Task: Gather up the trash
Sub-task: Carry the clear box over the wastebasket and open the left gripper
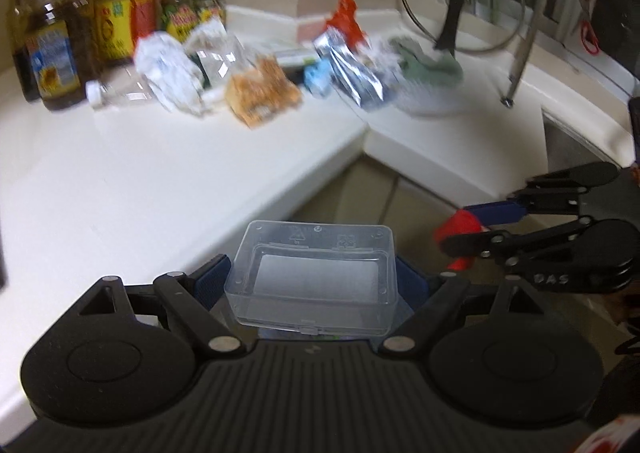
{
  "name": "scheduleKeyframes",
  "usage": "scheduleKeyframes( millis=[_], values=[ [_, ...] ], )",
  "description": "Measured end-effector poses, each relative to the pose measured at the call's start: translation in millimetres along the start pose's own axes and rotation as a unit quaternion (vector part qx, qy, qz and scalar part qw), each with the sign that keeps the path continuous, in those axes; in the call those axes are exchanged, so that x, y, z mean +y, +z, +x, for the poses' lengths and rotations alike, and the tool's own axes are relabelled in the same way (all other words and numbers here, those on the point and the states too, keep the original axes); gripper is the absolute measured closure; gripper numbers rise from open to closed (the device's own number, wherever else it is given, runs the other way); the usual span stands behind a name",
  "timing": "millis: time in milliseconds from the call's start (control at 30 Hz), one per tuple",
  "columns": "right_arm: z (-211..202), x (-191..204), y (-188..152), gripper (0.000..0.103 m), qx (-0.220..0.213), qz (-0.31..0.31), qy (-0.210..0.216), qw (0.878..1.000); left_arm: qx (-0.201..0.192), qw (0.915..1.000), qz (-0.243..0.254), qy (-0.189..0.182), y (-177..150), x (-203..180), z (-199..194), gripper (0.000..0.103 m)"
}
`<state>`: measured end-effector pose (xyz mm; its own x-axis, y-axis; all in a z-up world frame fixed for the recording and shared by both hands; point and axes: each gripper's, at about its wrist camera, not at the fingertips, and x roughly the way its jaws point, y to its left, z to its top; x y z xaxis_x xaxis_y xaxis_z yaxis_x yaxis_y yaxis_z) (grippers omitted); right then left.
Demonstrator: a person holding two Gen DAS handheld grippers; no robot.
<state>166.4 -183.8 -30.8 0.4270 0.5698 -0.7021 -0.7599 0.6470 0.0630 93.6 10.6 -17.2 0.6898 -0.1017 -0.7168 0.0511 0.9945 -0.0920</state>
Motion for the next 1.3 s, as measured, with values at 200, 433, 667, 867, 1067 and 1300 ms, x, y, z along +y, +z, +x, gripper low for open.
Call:
scheduleKeyframes(
  millis=[200,433,667,867,1067,1300],
  values=[
    [26,8,-31,0.07,0.046,-0.023,0.001,0.999,0.05,0.9987,0.01,-0.007,-25,-5,27,0.017],
    [62,6,-55,0.07,0.096,-0.038,0.0,0.995,0.111,0.9937,0.014,-0.013,-47,-6,71,0.017],
    [90,4,-69,0.07,0.133,-0.046,0.004,0.99,0.155,0.9876,0.021,-0.016,-57,-10,108,0.017],
    [105,-1,-80,0.07,0.155,-0.042,0.005,0.987,0.181,0.9829,0.027,-0.016,-65,-13,131,0.017],
    [118,-6,-86,0.07,0.169,-0.037,0.004,0.985,0.198,0.9796,0.029,-0.015,-69,-15,146,0.017],
    [124,-9,-86,0.07,0.172,-0.035,0.005,0.984,0.203,0.9785,0.032,-0.016,-68,-16,153,0.017]
  ],
)
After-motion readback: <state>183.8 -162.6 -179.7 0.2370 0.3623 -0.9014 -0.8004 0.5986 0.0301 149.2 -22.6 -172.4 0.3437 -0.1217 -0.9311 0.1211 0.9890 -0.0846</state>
